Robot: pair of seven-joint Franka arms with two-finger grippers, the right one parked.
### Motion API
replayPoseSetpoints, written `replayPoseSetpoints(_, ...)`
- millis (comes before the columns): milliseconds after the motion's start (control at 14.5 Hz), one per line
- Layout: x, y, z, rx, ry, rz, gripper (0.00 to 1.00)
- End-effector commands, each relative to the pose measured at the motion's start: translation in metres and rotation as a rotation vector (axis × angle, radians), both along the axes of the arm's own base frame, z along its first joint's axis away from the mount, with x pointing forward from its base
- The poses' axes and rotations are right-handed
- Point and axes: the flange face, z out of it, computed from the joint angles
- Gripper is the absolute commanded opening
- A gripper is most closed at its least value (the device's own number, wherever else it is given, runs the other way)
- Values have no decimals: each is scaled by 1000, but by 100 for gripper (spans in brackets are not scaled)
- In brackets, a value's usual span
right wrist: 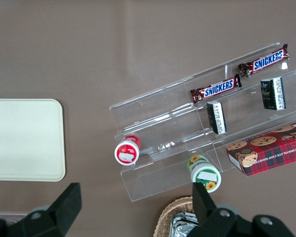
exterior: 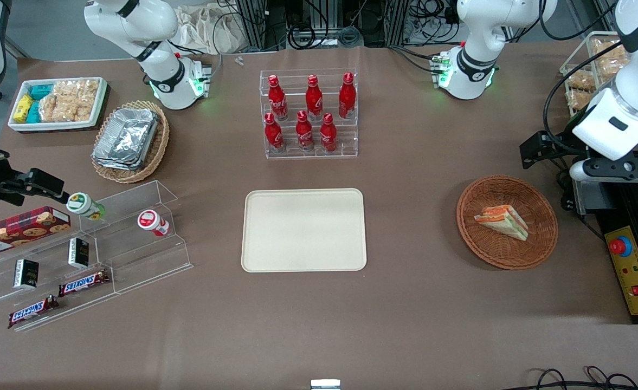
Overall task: Place sandwich from basket to tray
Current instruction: 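Move the left gripper over the wicker basket holding the sandwich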
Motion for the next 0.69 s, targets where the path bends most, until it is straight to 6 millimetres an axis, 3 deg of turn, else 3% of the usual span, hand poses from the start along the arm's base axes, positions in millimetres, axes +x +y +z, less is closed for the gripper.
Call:
replayPoseSetpoints(0, -6, -2, 10, -15, 5, 13, 100)
replayPoseSetpoints(414, -5, 3, 3, 1, 35, 64, 100)
replayPoseSetpoints(621, -7, 9, -11, 27, 84, 264, 100)
